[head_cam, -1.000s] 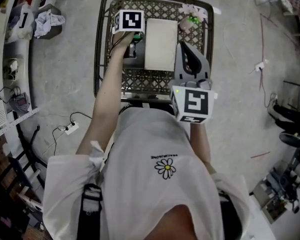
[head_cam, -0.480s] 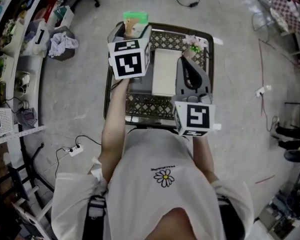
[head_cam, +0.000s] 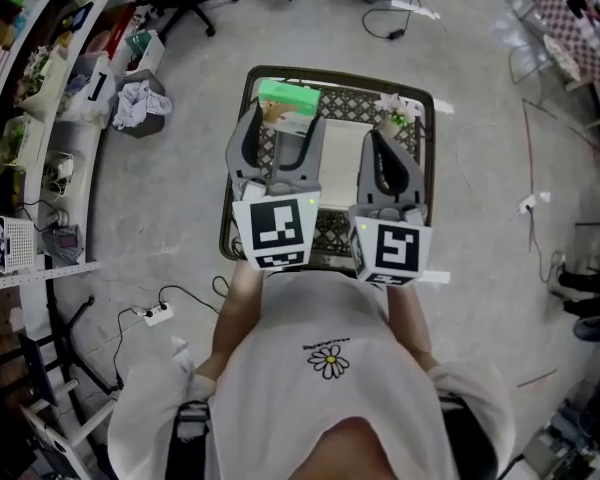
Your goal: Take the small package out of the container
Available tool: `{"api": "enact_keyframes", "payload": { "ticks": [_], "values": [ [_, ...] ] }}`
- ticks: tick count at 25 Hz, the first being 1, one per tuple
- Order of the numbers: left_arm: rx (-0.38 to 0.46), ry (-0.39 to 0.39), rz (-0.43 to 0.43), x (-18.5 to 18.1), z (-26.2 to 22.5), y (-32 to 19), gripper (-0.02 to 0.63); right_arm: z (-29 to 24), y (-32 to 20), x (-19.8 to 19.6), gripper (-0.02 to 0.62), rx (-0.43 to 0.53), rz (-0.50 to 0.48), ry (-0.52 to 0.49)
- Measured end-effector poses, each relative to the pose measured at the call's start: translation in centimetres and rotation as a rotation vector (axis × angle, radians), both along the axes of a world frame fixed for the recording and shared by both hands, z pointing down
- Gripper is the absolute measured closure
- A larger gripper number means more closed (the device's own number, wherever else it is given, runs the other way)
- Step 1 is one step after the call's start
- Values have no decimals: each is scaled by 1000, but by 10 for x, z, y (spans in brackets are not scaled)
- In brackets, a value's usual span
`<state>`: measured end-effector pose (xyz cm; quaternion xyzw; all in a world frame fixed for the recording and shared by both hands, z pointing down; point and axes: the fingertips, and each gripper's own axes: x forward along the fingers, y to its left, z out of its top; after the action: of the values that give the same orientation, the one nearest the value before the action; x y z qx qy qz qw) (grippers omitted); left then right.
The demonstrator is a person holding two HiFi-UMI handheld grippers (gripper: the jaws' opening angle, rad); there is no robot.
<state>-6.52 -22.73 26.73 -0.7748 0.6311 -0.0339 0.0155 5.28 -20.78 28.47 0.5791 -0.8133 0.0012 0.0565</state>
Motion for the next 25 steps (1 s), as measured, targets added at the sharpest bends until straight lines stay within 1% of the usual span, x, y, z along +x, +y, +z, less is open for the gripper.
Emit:
{"api": "enact_keyframes", "payload": {
  "ticks": [2,4,8,12,18,25],
  "values": [
    [44,20,-14,1,-1,13,278,3,1,1,565,18,-1,-9],
    [60,25,-20,2,2,19,278,5,1,2,565,29,12,-12],
    [35,44,-7,0,12,20,278,11,3,3,565,30,32,-9],
    [36,76,-9,-3,9,22,278,12,4,4,565,25,36,-20],
    [48,62,-9,-5,7,21,278,14,3,2,565,27,34,-23],
    [52,63,-6,-4,6,21,278,16,3,5,565,22,42,-19]
  ]
}}
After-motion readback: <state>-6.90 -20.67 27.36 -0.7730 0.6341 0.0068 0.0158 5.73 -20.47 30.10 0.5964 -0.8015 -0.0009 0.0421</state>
